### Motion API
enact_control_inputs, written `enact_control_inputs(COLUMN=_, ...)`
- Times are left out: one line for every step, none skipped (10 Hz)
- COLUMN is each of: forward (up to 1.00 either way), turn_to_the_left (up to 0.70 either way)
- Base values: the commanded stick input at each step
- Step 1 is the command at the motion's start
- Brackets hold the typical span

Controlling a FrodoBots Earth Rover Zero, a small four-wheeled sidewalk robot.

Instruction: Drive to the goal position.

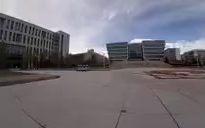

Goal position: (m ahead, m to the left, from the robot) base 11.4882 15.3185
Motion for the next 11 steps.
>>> enact_control_inputs(forward=0.70, turn_to_the_left=0.00)
enact_control_inputs(forward=0.70, turn_to_the_left=0.00)
enact_control_inputs(forward=0.70, turn_to_the_left=0.00)
enact_control_inputs(forward=0.70, turn_to_the_left=0.00)
enact_control_inputs(forward=0.70, turn_to_the_left=0.00)
enact_control_inputs(forward=0.70, turn_to_the_left=0.00)
enact_control_inputs(forward=0.70, turn_to_the_left=0.00)
enact_control_inputs(forward=0.70, turn_to_the_left=0.00)
enact_control_inputs(forward=0.70, turn_to_the_left=0.00)
enact_control_inputs(forward=0.70, turn_to_the_left=0.00)
enact_control_inputs(forward=0.70, turn_to_the_left=0.00)
